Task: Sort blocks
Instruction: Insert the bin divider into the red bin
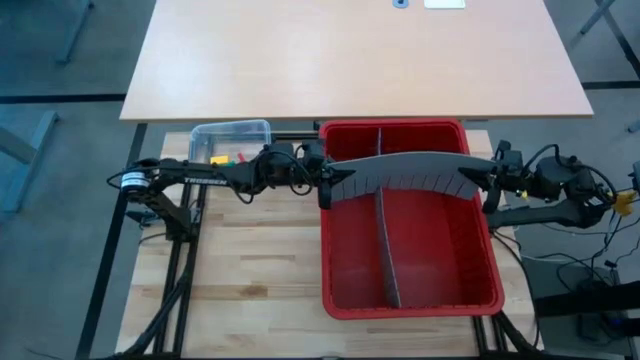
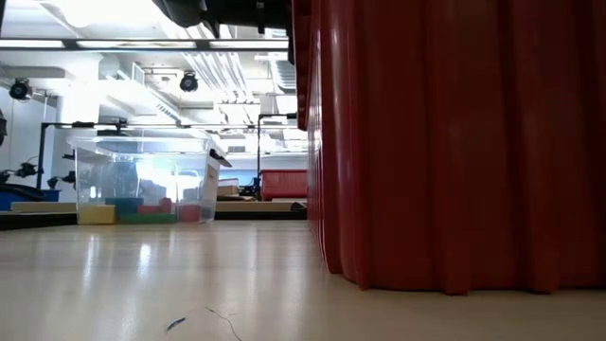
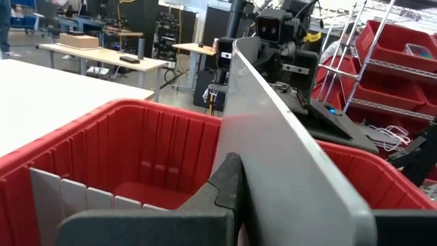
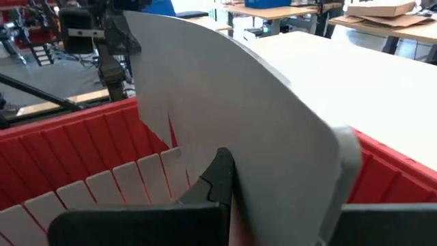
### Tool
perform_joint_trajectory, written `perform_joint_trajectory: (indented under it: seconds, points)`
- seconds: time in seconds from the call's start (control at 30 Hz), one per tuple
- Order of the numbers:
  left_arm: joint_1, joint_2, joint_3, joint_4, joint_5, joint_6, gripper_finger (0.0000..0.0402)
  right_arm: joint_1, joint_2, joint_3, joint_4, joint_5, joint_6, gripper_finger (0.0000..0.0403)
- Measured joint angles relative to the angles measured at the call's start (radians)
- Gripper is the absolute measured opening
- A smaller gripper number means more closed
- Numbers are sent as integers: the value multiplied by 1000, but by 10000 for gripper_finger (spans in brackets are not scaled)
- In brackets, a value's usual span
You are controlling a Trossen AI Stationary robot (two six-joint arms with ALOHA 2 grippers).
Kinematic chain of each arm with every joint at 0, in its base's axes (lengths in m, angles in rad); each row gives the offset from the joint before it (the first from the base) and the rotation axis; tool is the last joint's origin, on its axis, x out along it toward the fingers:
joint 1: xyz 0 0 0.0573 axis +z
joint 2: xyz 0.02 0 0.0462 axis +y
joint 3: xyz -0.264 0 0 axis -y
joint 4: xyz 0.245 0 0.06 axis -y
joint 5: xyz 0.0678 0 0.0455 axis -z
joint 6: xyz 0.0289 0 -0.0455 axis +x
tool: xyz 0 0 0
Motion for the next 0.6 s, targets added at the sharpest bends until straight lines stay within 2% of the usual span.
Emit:
perform_joint_trajectory:
  seconds: [0.2, 0.6]
  points:
    - [1, -2, -1, -24, -4, -3, 0, -2, 37, -3, -18, 12, -6, 0]
    - [0, -2, -1, -38, 3, -7, 0, 0, 24, -6, -91, 35, -1, 0]
